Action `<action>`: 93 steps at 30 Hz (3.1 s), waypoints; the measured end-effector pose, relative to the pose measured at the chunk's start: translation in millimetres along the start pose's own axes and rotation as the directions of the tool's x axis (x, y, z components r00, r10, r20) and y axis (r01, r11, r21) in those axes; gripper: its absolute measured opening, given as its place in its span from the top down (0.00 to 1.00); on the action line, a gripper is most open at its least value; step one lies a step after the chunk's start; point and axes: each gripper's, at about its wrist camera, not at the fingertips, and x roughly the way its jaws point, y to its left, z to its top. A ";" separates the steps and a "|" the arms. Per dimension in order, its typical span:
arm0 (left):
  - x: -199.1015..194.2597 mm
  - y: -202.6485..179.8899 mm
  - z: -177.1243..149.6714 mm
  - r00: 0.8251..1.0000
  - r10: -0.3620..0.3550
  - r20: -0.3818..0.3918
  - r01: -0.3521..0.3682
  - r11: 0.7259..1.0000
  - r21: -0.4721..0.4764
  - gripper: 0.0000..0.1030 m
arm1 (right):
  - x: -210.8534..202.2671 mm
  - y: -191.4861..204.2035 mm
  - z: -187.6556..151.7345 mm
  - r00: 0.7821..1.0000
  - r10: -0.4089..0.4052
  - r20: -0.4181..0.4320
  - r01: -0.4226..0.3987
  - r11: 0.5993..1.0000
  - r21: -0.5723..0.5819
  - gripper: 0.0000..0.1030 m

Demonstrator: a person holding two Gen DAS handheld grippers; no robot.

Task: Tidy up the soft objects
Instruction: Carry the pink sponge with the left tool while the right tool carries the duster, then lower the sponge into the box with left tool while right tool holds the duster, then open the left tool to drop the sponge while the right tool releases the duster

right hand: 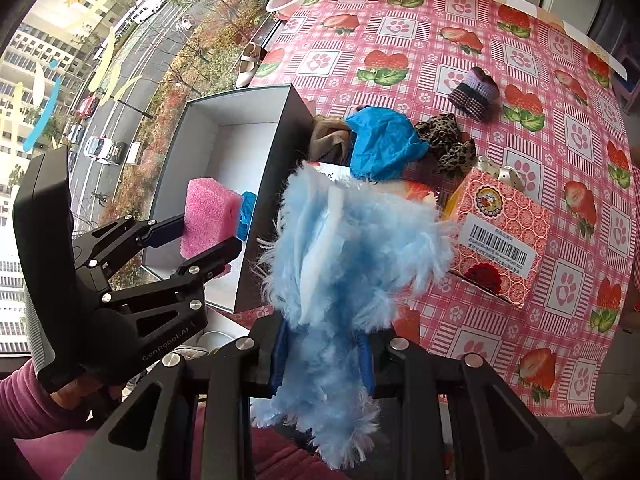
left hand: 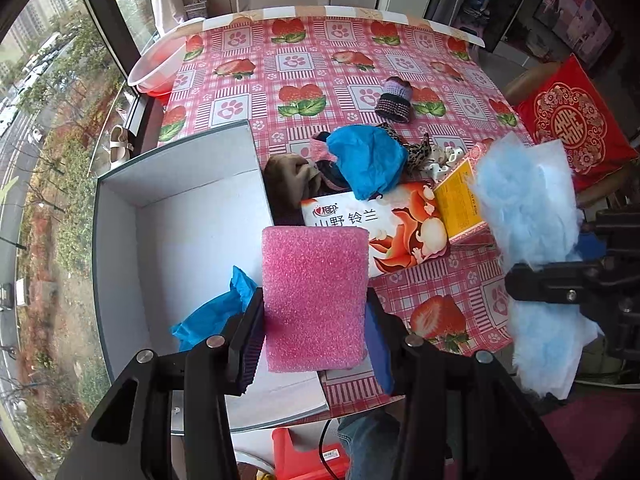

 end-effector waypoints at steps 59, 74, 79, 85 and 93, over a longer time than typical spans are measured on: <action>18.5 116.8 -37.9 0.987 0.155 -0.049 -0.162 0.915 -0.370 0.52 | 78.4 123.1 78.4 0.992 -0.118 -0.039 0.090 0.898 -0.431 0.70; 27.4 126.0 -29.9 0.985 0.165 -0.052 -0.173 0.907 -0.385 0.52 | 87.5 133.7 102.8 0.995 -0.094 -0.037 0.069 0.900 -0.431 0.70; 30.3 128.1 -28.4 0.985 0.163 -0.059 -0.173 0.907 -0.383 0.52 | 92.3 138.5 110.4 0.995 -0.097 -0.031 0.074 0.898 -0.434 0.70; 30.5 127.3 -28.7 0.988 0.146 -0.047 -0.153 0.914 -0.376 0.52 | 101.5 141.4 115.8 0.994 -0.104 -0.038 0.078 0.900 -0.428 0.70; 28.3 125.1 -28.6 0.991 0.131 -0.032 -0.134 0.918 -0.374 0.22 | 99.6 137.8 123.1 0.997 -0.079 -0.016 0.066 0.916 -0.395 0.11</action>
